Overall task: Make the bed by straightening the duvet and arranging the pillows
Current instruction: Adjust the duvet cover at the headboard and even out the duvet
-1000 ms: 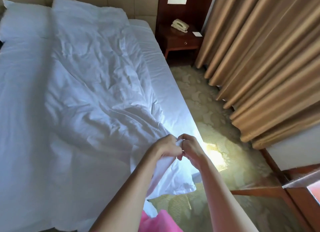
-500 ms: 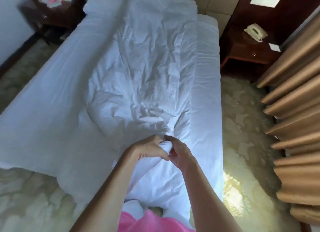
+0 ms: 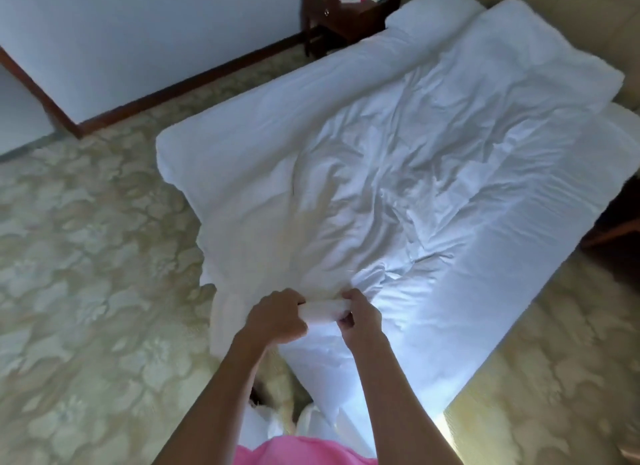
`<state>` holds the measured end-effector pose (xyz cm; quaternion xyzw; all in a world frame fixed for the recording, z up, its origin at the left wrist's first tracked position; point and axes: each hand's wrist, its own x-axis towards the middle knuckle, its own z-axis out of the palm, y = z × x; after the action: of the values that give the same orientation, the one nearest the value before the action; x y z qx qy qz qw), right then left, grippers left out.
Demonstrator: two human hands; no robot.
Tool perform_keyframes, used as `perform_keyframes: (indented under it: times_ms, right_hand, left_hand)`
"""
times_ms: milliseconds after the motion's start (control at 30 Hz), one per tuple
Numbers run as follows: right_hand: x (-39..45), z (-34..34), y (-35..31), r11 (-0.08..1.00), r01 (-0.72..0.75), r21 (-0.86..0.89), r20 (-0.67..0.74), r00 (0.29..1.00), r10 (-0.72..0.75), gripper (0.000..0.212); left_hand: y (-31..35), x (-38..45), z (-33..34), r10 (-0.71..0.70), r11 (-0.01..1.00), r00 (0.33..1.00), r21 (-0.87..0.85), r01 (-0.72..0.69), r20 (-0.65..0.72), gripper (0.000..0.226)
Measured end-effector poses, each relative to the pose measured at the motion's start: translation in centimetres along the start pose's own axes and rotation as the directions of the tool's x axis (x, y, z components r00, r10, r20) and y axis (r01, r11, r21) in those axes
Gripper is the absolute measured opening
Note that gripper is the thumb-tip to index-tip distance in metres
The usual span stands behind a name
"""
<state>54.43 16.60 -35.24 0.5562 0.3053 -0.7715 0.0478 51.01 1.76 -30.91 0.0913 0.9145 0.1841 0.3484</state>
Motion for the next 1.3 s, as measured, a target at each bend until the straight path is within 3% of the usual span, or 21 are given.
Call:
perform_keyframes:
  times_ms: [100,167,233,267,333,367,400,433,467,500,533,567,633,800,900,967,1033,1100,1300]
  right_hand:
    - [-2.3,-0.3,-0.3,0.997,0.074,-0.036,-0.024,0.997,-0.075,0.009]
    - [-4.2,0.7,-1.6,0.965,0.250,-0.077,-0.018,0.968,-0.252,0.014]
    - [-6.2,1.8,-2.9,0.814,0.561,-0.149,0.014,0.824,-0.566,0.039]
    - [-7.6,1.9,-3.2,0.708,0.686,-0.166,0.034,0.722,-0.692,0.047]
    - [-9.7,1.0,-2.5,0.561,0.817,-0.135,0.036,0.570,-0.821,0.050]
    - [-10.1,-0.2,-1.8,0.510,0.838,-0.192,0.046,0.527,-0.848,0.049]
    - [-9.8,-1.7,-0.6,0.484,0.821,-0.301,0.060,0.523,-0.850,0.049]
    - [-9.3,-3.2,0.8,0.482,0.770,-0.418,0.084,0.562,-0.823,0.048]
    - [-8.3,-5.0,2.3,0.521,0.669,-0.531,0.091,0.656,-0.750,0.046]
    - [-7.6,-6.8,3.9,0.603,0.535,-0.592,0.059,0.775,-0.629,0.043]
    - [-7.2,-8.3,5.2,0.682,0.428,-0.592,0.021,0.855,-0.518,0.040]
    - [-7.1,-9.4,6.1,0.730,0.381,-0.567,-0.005,0.885,-0.465,0.038]
    - [-7.5,-10.5,6.4,0.738,0.415,-0.532,-0.017,0.866,-0.500,0.037]
    - [-8.7,-11.4,4.9,0.643,0.550,-0.533,0.049,0.778,-0.626,0.039]
    - [-8.5,-11.5,5.1,0.593,0.544,-0.594,0.097,0.780,-0.618,0.039]
    - [-7.8,-11.6,5.3,0.579,0.493,-0.650,0.141,0.827,-0.545,0.036]
    - [-7.4,-12.3,5.5,0.615,0.421,-0.667,0.224,0.900,-0.373,0.029]
    - [-7.5,-13.8,5.0,0.635,0.389,-0.667,0.315,0.920,-0.233,0.017]
    - [-6.6,-22.3,-2.4,0.522,0.463,-0.716,0.380,0.886,-0.265,0.013]
  left_hand:
    - [0.5,-2.3,1.0,0.032,0.994,0.982,0.106,-0.012,-0.184,0.044]
    - [1.3,-4.3,0.8,0.151,0.986,0.906,0.123,-0.111,-0.395,0.030]
    - [2.1,-6.2,0.5,0.270,0.960,0.746,0.117,-0.253,-0.609,0.014]
    - [2.3,-7.1,0.4,0.321,0.935,0.623,0.133,-0.330,-0.714,0.011]
    - [2.7,-8.7,0.5,0.403,0.872,0.386,0.220,-0.437,-0.830,0.009]
    - [2.7,-9.5,0.9,0.436,0.858,0.348,0.267,-0.439,-0.830,0.011]
    - [2.3,-10.1,1.9,0.449,0.872,0.428,0.281,-0.401,-0.784,0.015]
    - [1.7,-10.3,3.0,0.413,0.909,0.596,0.268,-0.319,-0.689,0.021]
    - [0.9,-10.4,4.3,0.308,0.946,0.800,0.256,-0.200,-0.515,0.030]
    - [-0.1,-10.6,5.9,0.186,0.958,0.939,0.267,-0.107,-0.290,0.036]
    - [-0.9,-10.7,7.4,0.093,0.962,0.988,0.269,-0.057,-0.123,0.037]
    - [-1.3,-11.0,8.6,0.068,0.962,0.995,0.268,-0.046,-0.073,0.034]
    - [-1.0,-12.1,9.9,0.114,0.960,0.982,0.271,-0.069,-0.153,0.029]
    - [0.2,-13.9,10.6,0.204,0.936,0.911,0.343,-0.074,-0.359,0.027]
    - [-0.3,-14.1,11.0,0.215,0.928,0.861,0.371,-0.033,-0.461,0.021]
    - [-0.9,-14.4,12.1,0.161,0.941,0.879,0.339,0.001,-0.449,0.022]
    - [-1.3,-14.2,14.0,0.105,0.930,0.895,0.361,0.065,-0.433,0.027]
    - [-0.4,-13.8,15.7,0.066,0.931,0.903,0.351,0.096,-0.423,0.027]
    - [10.3,-12.0,19.4,0.026,0.987,0.953,0.162,0.025,-0.302,0.019]
